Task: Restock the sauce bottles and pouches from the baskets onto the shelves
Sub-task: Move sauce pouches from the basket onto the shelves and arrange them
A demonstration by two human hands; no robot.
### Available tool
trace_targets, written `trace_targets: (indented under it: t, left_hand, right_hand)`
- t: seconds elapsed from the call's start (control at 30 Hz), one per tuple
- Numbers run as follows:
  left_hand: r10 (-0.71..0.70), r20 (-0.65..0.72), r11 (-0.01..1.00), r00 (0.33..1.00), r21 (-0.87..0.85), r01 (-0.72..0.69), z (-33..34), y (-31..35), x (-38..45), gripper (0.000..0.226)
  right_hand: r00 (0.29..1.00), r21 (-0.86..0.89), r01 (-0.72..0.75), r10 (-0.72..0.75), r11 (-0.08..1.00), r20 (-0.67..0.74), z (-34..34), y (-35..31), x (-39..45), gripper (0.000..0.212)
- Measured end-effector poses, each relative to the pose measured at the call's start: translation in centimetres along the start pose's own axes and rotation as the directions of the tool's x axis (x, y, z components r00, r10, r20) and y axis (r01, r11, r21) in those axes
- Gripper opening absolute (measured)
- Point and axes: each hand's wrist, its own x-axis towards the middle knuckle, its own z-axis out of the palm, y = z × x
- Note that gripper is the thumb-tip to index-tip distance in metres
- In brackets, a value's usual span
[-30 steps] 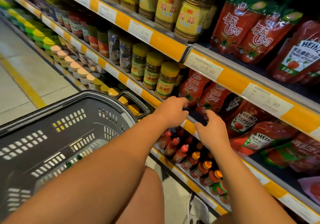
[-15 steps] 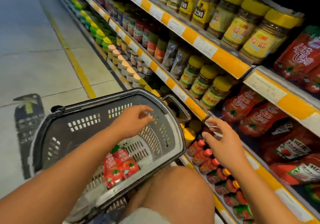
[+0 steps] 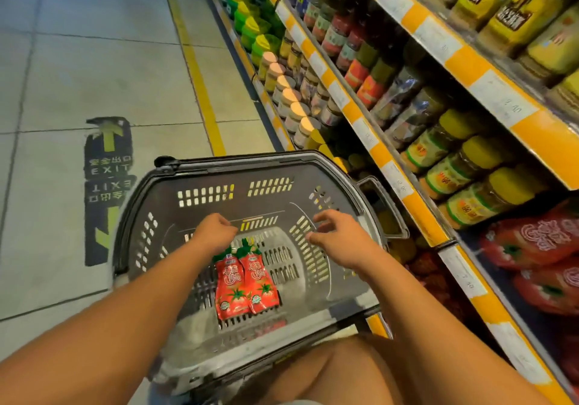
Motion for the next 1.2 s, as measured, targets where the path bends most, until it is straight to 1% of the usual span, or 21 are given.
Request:
trace_targets:
  t: [0.1,0.17,0.27,0.33,0.43,0.5,0.57,0.6,0.63,0.7,0.77,0.8,0.87,0.9,0.97,1.03,1.13,1.2]
  left_hand:
    - [-0.15,-0.002,0.988,0.989,-0.04,0.15,1.6,-2.2,1.6,0.013]
    - [-0.243,0.001,0.967,0.97,-0.073,0.242,3.0,-3.9,2.5,0.024]
    - [-0.351,0.043,0.925,0.935,-0.142,0.353,5.3,-6.3,3.1,0.027]
    - [-0.383,0.087,0.909,0.92,-0.144,0.392,6.9,-8.1,3.6,0.028]
    - [-0.448,0.125,0.88,0.886,-0.117,0.461,8.8,-10.0,4.2,0.031]
    - [-0.471,0.163,0.875,0.867,-0.041,0.483,9.8,-10.7,4.6,0.037]
    - [-0.505,0.087,0.859,0.859,-0.048,0.51,10.0,-11.2,5.2,0.038]
    - [-0.536,0.084,0.84,0.84,-0.046,0.54,10.2,-11.5,5.3,0.038]
    - [-0.536,0.092,0.843,0.839,0.005,0.538,10.4,-11.9,5.4,0.04]
    - [-0.545,0.118,0.838,0.83,0.087,0.538,10.9,-12.8,5.7,0.049]
    - [-0.571,0.138,0.821,0.809,0.081,0.565,11.2,-13.1,6.0,0.059]
    - [-0.582,0.15,0.813,0.799,0.07,0.579,11.3,-13.1,6.2,0.059]
    - [-0.599,0.186,0.797,0.779,0.041,0.603,11.5,-13.1,6.7,0.052]
    - [-0.61,0.195,0.786,0.768,0.023,0.618,11.6,-12.9,7.0,0.048]
    - [-0.624,0.2,0.77,0.755,-0.007,0.638,11.8,-12.7,7.4,0.04]
    - [-0.638,0.201,0.754,0.743,-0.03,0.656,12.2,-12.8,7.5,0.034]
    - [-0.655,0.2,0.733,0.728,-0.062,0.677,12.7,-12.9,7.7,0.03]
    - [-0.652,0.205,0.736,0.73,-0.059,0.674,12.9,-13.1,8.0,0.028]
  right_hand:
    - [0.994,-0.063,-0.053,0.059,0.997,0.095,3.2,-0.4,2.9,0.045]
    - [0.985,-0.101,-0.079,0.093,0.992,0.144,5.3,-0.2,4.7,0.048]
    - [0.966,-0.169,-0.119,0.153,0.978,0.207,8.0,0.4,7.1,0.048]
    - [0.953,-0.2,-0.153,0.198,0.968,0.229,9.6,1.2,8.4,0.049]
    - [0.918,-0.244,-0.195,0.264,0.95,0.296,11.8,2.6,9.7,0.059]
    - [0.888,-0.286,-0.221,0.313,0.933,0.336,13.2,3.6,10.4,0.052]
    - [0.869,-0.291,-0.243,0.341,0.925,0.359,14.2,4.4,11.0,0.042]
    - [0.864,-0.282,-0.251,0.346,0.926,0.366,14.6,4.7,11.5,0.039]
    - [0.86,-0.269,-0.262,0.351,0.927,0.371,15.0,5.1,11.9,0.036]
    - [0.859,-0.239,-0.284,0.357,0.929,0.366,15.8,5.7,12.7,0.035]
    - [0.861,-0.187,-0.318,0.366,0.929,0.354,17.0,6.6,13.4,0.037]
    - [0.856,-0.17,-0.335,0.375,0.927,0.355,17.5,7.0,13.6,0.036]
    - [0.839,-0.166,-0.357,0.393,0.919,0.376,18.3,7.9,13.8,0.02]
    - [0.826,-0.179,-0.361,0.403,0.915,0.394,18.6,8.3,14.1,0.018]
    - [0.809,-0.196,-0.374,0.422,0.906,0.408,18.9,8.9,14.8,0.032]
    - [0.8,-0.225,-0.383,0.443,0.896,0.405,19.1,9.2,15.7,0.037]
    - [0.778,-0.233,-0.402,0.465,0.886,0.424,19.5,9.8,16.4,0.04]
    - [0.782,-0.205,-0.412,0.46,0.888,0.421,19.7,10.3,16.6,0.035]
